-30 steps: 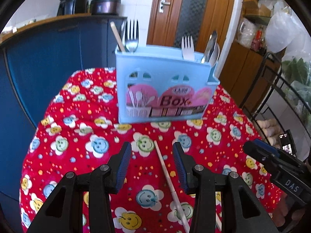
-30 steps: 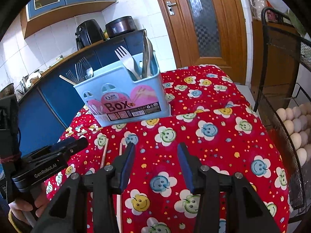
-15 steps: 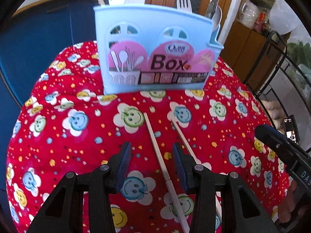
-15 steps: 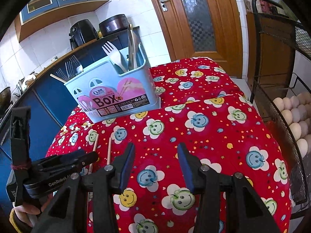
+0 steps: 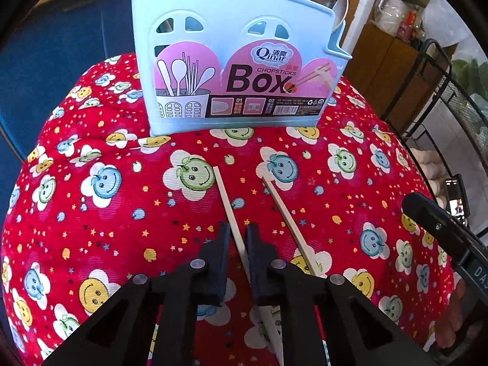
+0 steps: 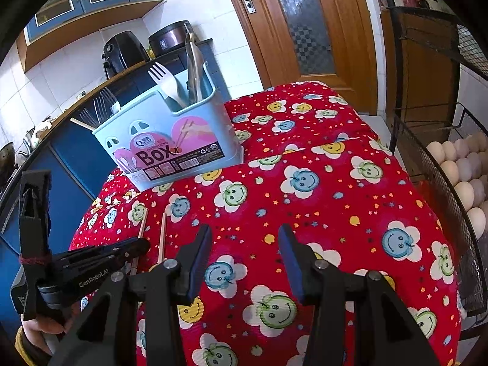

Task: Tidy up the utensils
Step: 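Grasp a wooden chopstick with the left tool while the right tool grasps another chopstick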

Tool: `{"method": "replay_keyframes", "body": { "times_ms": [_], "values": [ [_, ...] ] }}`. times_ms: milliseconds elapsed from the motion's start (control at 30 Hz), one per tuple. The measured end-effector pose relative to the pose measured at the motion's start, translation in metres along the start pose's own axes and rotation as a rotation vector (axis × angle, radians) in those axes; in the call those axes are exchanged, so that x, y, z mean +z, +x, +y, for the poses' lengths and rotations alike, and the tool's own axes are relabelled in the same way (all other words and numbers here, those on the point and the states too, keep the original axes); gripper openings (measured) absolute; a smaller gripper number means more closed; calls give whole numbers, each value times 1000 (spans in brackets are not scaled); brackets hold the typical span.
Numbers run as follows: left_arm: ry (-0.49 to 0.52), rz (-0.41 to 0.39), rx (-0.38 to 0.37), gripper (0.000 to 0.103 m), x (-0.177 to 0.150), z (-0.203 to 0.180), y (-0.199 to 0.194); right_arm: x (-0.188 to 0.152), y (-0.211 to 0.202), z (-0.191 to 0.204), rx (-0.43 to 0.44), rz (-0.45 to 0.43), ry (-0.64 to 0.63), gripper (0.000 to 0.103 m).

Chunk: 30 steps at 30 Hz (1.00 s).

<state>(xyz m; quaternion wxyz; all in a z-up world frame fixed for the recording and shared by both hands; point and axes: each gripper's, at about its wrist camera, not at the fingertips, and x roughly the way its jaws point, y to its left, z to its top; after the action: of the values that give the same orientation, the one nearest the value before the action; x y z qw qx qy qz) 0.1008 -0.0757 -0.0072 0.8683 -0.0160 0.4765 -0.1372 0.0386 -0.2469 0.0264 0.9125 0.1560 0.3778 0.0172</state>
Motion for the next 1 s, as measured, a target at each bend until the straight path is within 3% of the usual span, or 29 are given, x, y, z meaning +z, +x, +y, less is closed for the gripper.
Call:
{"method": "replay_keyframes", "body": {
  "times_ms": [400,767,1000],
  "values": [
    [-66,-38,-73,4,2,16,-12,-1,0,11,5,11,-20,48],
    [-140,-148,-116,4,4,38,-43,-1,6,29,36,51,-45,48],
    [-151,-224,-103,4,3,51,-59,-1,14,46,58,91,-72,48]
  ]
}}
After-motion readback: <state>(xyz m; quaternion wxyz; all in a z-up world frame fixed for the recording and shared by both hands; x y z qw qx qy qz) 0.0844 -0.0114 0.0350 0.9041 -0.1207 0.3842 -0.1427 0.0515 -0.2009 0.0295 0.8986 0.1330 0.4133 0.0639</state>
